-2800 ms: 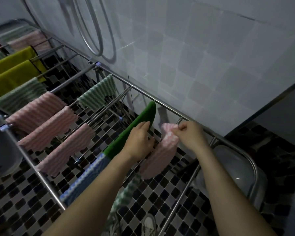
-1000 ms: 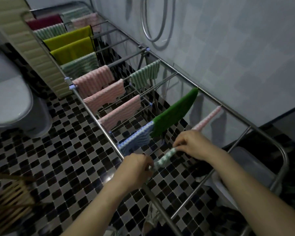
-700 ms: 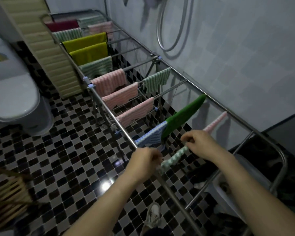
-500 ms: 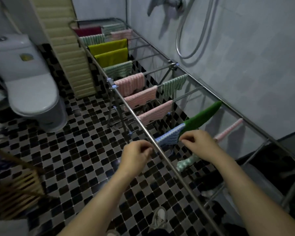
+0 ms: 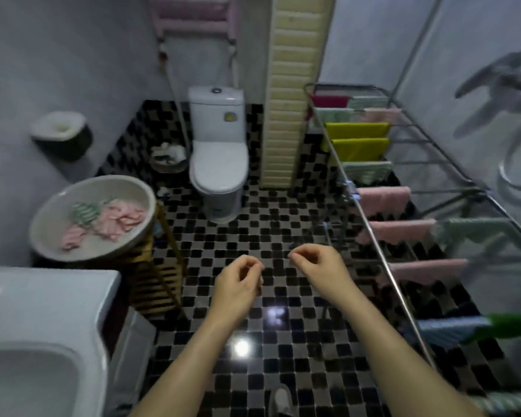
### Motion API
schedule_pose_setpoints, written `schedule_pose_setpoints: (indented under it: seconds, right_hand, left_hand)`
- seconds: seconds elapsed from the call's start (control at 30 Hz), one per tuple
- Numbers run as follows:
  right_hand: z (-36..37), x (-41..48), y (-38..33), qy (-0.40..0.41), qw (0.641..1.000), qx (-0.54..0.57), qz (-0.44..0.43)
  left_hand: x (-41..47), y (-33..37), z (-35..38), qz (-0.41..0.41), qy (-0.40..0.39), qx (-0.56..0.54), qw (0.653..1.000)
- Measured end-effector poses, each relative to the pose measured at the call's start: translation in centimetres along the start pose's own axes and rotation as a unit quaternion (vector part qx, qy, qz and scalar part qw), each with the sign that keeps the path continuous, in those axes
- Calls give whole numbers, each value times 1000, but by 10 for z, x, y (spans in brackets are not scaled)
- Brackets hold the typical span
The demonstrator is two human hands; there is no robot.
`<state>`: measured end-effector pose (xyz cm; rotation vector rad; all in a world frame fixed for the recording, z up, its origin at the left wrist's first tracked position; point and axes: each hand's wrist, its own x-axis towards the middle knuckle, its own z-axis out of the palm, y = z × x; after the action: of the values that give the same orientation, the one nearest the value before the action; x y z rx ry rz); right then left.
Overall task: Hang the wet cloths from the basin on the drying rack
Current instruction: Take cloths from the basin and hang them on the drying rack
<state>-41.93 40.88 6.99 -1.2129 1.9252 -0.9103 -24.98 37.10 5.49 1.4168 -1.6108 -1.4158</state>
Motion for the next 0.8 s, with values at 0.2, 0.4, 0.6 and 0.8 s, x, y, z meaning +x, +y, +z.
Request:
schedule_pose_setpoints:
  seconds: [0.2,0.4,0.6,0.8]
  right_hand:
    - [77,63,-40,-115,990,81,14]
    - [147,139,-56,-242,963,101,66]
    - [186,219,-85,-323,942,86,30]
    - [229,289,-126,-394,918,32,-11]
  left_hand:
    - [34,-18,-66,-79,160,72,981]
    - [85,-38,-120,-155,222,111,956]
    - [135,-55,-161,-212,265,136,931]
    - [188,-82,-195,-264,349,76,896]
